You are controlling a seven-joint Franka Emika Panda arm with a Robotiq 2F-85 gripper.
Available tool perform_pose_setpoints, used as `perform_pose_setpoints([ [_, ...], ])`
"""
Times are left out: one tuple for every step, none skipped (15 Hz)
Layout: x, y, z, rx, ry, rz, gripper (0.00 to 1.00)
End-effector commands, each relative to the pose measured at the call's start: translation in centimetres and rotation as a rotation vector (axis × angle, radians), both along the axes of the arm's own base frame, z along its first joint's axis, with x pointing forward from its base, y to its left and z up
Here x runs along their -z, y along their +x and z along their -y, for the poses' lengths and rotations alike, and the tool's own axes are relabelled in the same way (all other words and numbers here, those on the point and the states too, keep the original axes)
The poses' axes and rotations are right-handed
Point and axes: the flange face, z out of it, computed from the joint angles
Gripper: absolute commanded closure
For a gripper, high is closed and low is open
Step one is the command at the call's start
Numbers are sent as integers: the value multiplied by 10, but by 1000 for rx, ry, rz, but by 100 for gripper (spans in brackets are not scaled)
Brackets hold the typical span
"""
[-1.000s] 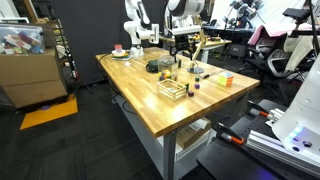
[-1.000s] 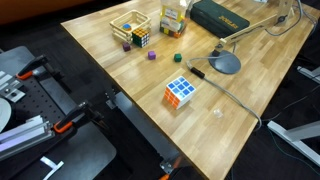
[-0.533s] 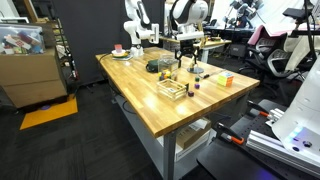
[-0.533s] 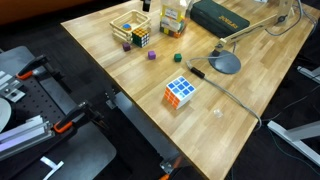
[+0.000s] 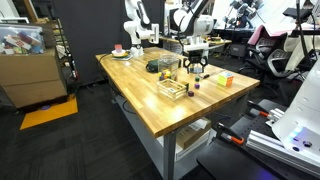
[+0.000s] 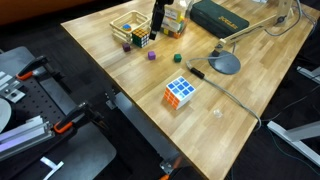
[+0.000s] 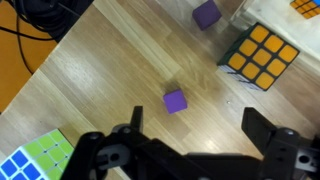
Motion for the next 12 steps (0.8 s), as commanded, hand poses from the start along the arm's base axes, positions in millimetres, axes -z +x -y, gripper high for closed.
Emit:
perform_pose_setpoints([
  [6,-3,9,25,5,-8,0],
  [12,-6,15,42,8,-14,0],
  [14,-7,17,50,10,-14,0],
  [13,-6,16,50,11,-12,0],
  [12,-6,14,49,11,-11,0],
  [12,-5,13,49,11,-10,0],
  [12,-5,13,49,10,-10,0],
  [12,-5,13,50,10,-10,0],
  [16,-4,15,56,8,-11,0],
  [23,-3,18,71,26,-19,0],
  [30,-3,19,78,38,-28,0],
  [36,-2,20,89,47,-36,0],
])
